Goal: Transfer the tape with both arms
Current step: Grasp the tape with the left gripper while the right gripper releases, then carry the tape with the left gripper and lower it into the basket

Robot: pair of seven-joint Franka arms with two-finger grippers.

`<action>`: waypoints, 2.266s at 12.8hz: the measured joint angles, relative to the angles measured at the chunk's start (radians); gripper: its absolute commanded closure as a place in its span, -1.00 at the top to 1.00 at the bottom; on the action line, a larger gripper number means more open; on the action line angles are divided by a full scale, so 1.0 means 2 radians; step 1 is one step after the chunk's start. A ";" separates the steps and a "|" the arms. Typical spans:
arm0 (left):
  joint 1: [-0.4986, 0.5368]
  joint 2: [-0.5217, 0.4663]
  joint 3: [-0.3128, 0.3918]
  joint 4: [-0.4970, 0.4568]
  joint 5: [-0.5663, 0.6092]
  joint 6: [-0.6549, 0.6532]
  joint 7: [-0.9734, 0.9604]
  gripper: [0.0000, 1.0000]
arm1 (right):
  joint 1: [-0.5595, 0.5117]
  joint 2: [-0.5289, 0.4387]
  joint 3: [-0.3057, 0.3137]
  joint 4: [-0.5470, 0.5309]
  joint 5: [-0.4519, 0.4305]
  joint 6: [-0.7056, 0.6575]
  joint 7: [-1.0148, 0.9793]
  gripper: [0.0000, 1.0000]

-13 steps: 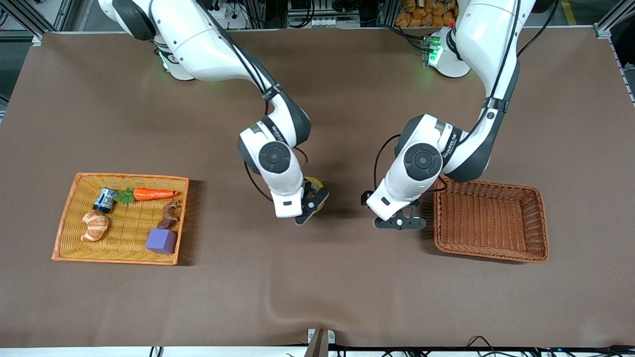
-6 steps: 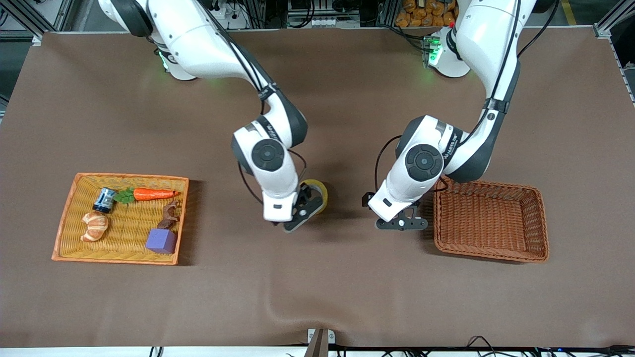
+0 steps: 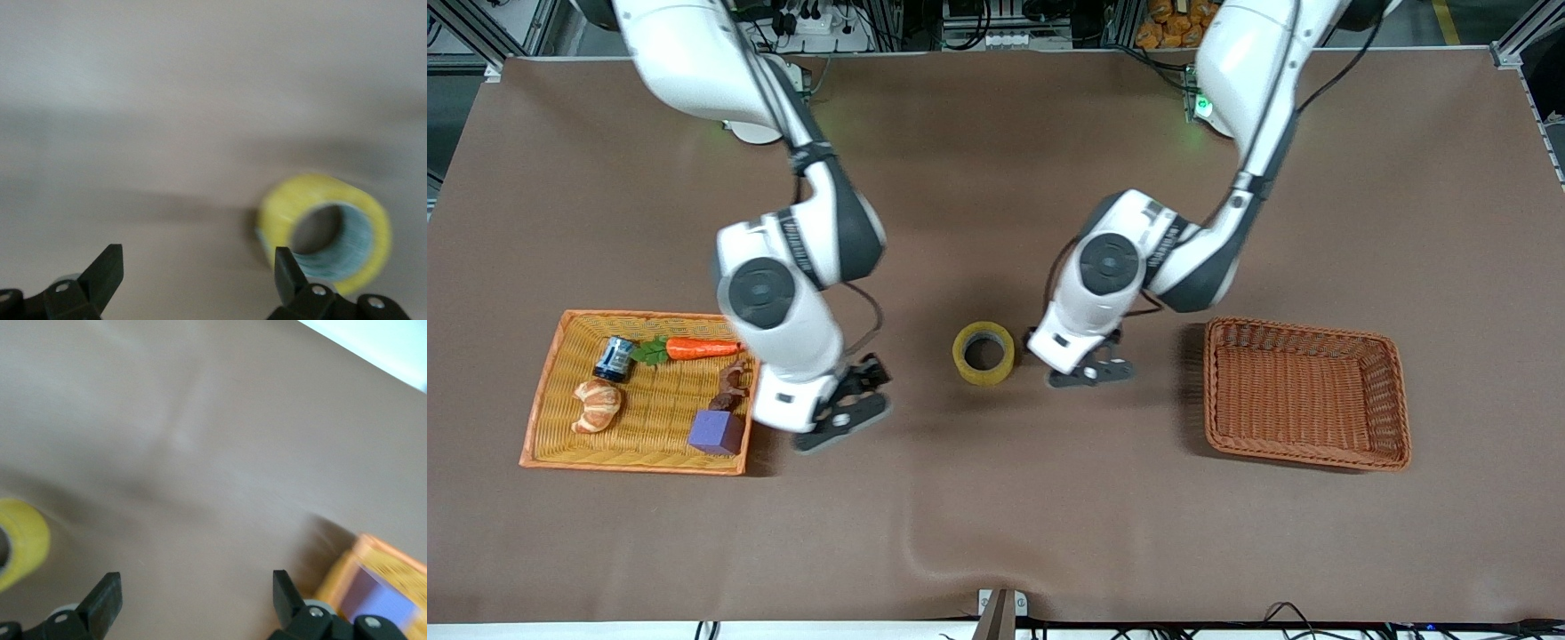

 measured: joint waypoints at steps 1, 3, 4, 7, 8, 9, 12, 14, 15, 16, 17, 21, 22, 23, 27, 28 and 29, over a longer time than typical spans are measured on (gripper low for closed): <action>-0.017 0.013 0.000 0.008 0.000 0.020 -0.023 1.00 | -0.019 -0.018 -0.001 -0.003 0.000 -0.022 0.000 1.00; -0.038 0.039 0.000 0.016 0.000 0.062 -0.051 1.00 | -0.060 -0.065 -0.002 -0.023 0.000 -0.049 -0.001 1.00; -0.041 0.049 0.000 0.017 0.000 0.074 -0.053 1.00 | -0.079 -0.094 -0.003 -0.041 0.000 -0.056 -0.001 1.00; -0.038 0.066 0.005 0.021 0.000 0.080 -0.053 0.63 | -0.115 -0.192 -0.002 -0.126 0.000 -0.063 0.010 1.00; -0.038 0.070 0.005 0.021 0.000 0.080 -0.051 0.50 | -0.125 -0.224 -0.002 -0.154 0.000 -0.069 0.026 1.00; -0.039 0.073 0.005 0.021 0.000 0.080 -0.050 0.27 | -0.138 -0.250 0.003 -0.175 0.000 -0.085 0.044 1.00; -0.040 0.086 0.005 0.023 0.000 0.096 -0.049 -0.72 | -0.207 -0.295 0.062 -0.195 0.000 -0.125 0.087 1.00; -0.044 0.092 0.005 0.024 0.000 0.099 -0.049 -1.00 | -0.238 -0.304 0.099 -0.192 0.000 -0.146 0.118 1.00; -0.045 0.093 0.005 0.024 0.000 0.099 -0.049 -1.00 | -0.249 -0.306 0.109 -0.186 0.000 -0.159 0.130 1.00; -0.046 0.093 0.005 0.025 0.000 0.099 -0.049 -1.00 | -0.259 -0.306 0.117 -0.178 0.000 -0.171 0.136 1.00; -0.045 0.093 0.006 0.028 0.000 0.101 -0.049 -1.00 | -0.269 -0.307 0.121 -0.169 0.000 -0.182 0.137 1.00; -0.002 0.049 0.013 0.047 0.000 0.069 -0.043 -1.00 | -0.280 -0.307 0.122 -0.151 -0.043 -0.197 0.130 1.00; 0.022 0.022 0.014 0.050 0.000 0.044 -0.022 -1.00 | -0.281 -0.307 0.123 -0.151 -0.050 -0.197 0.117 1.00; 0.051 -0.008 0.013 0.050 0.000 0.015 0.014 -1.00 | -0.284 -0.306 0.123 -0.151 -0.052 -0.196 0.103 1.00; 0.154 -0.072 0.013 0.036 0.000 -0.098 0.186 -1.00 | -0.307 -0.303 0.123 -0.151 -0.052 -0.179 0.047 1.00; 0.179 -0.071 0.014 0.029 0.000 -0.107 0.231 -1.00 | -0.307 -0.303 0.123 -0.151 -0.052 -0.179 0.040 1.00; 0.205 -0.068 0.014 0.017 0.000 -0.110 0.272 -1.00 | -0.307 -0.303 0.124 -0.150 -0.051 -0.179 0.037 1.00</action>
